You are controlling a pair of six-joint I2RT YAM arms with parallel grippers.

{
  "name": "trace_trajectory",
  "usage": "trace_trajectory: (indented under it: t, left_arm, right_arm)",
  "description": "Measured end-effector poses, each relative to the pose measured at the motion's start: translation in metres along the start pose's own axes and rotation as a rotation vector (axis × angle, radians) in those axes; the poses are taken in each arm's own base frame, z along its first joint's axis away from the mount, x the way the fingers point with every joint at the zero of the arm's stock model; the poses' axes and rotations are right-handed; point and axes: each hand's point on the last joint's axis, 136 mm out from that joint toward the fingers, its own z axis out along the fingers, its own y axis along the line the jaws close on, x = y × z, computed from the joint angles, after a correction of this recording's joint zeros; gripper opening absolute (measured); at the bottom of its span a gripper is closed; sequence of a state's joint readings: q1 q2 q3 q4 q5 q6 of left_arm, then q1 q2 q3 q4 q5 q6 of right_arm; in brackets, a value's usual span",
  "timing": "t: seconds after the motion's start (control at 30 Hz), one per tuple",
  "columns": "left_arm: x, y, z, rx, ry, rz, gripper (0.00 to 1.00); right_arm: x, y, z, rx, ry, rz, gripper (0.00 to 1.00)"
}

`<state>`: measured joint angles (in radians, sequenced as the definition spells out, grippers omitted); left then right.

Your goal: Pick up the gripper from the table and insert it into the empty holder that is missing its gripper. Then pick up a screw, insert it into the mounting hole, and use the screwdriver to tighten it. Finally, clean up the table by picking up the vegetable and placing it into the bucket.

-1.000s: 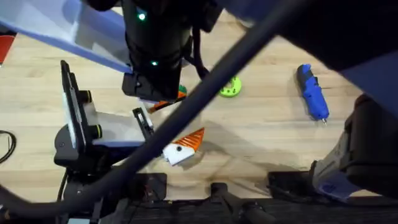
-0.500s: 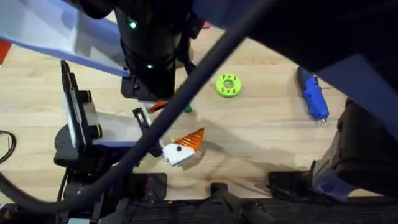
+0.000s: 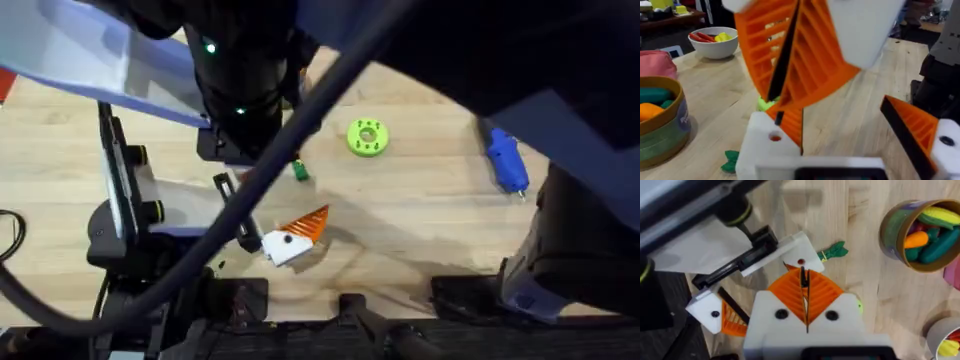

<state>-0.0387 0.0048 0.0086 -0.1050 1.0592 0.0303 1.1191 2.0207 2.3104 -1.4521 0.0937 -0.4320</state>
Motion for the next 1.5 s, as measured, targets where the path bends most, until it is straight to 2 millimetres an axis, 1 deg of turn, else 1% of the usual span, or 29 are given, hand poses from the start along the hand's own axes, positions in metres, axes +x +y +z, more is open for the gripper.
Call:
trace_trajectory:
  t: [0.3,1.07,1.3,1.5]
  left_arm:
    - [0.000,0.000,0.000,0.000,0.000,0.000,0.985]
    - [0.000,0.000,0.000,0.000,0.000,0.000,0.985]
    - [0.000,0.000,0.000,-0.002,0.000,-0.006,0.986]
    - [0.000,0.000,0.000,-0.001,0.000,-0.008,0.986]
  right_arm:
    - [0.000,0.001,0.013,-0.012,0.026,-0.005,0.006]
    - [-0.001,0.000,0.013,-0.011,0.024,-0.005,0.006]
    - [0.000,0.001,0.023,-0.021,0.046,-0.006,0.006]
    - [0.000,0.001,0.025,-0.020,0.054,-0.007,0.006]
